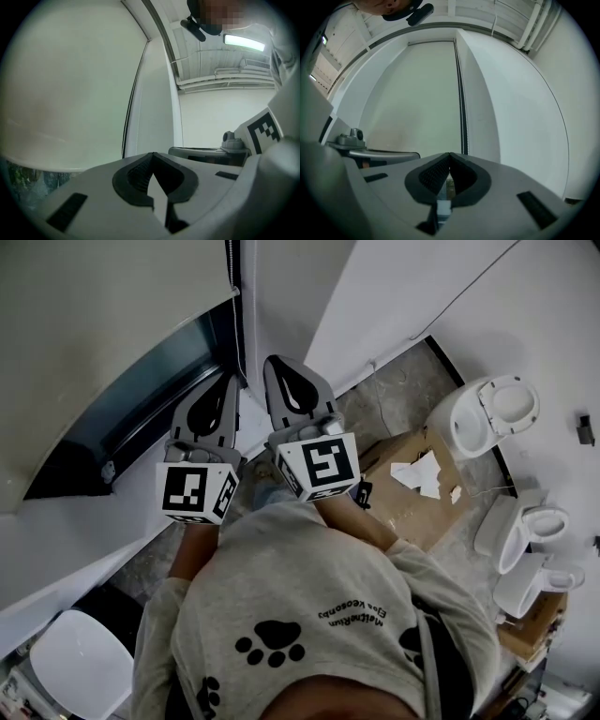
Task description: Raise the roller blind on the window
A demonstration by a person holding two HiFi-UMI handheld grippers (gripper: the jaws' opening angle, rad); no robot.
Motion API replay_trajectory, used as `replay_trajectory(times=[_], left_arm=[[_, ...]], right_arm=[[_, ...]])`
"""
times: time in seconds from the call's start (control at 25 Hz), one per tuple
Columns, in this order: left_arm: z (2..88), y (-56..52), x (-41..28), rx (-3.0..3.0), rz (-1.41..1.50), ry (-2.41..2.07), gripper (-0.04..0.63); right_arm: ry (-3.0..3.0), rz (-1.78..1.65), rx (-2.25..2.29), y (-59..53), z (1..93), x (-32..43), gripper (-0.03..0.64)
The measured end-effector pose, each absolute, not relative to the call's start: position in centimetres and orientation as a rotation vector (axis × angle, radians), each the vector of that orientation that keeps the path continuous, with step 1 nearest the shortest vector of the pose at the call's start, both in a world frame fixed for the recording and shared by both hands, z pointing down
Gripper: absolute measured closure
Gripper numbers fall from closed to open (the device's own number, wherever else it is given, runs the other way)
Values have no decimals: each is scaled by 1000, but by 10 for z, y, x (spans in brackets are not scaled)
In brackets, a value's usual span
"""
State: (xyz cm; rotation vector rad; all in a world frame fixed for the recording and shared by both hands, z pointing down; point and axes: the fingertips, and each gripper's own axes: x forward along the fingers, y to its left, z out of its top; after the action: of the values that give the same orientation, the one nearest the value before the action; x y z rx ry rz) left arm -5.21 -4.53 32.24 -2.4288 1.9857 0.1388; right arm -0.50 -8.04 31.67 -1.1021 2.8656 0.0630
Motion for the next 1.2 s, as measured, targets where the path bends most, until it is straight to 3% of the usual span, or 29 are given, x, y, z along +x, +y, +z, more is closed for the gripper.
replay_trajectory(times=[0.84, 0.88, 0.96, 1.2], left_arm=[[331, -135, -86, -2472, 168, 1938, 588], [331, -137, -88, -2480, 165, 1927, 588], [328, -141, -92, -2498, 156, 1905, 588], [316, -153, -107, -2548, 133, 1853, 588]], right_arm=[[2872, 25, -1200, -165, 339, -47, 604], [2867, 2, -1198, -166, 339, -49, 597], [2858, -52, -1204, -170, 339, -55, 501], [2838, -88, -1398, -195, 335, -66, 499]])
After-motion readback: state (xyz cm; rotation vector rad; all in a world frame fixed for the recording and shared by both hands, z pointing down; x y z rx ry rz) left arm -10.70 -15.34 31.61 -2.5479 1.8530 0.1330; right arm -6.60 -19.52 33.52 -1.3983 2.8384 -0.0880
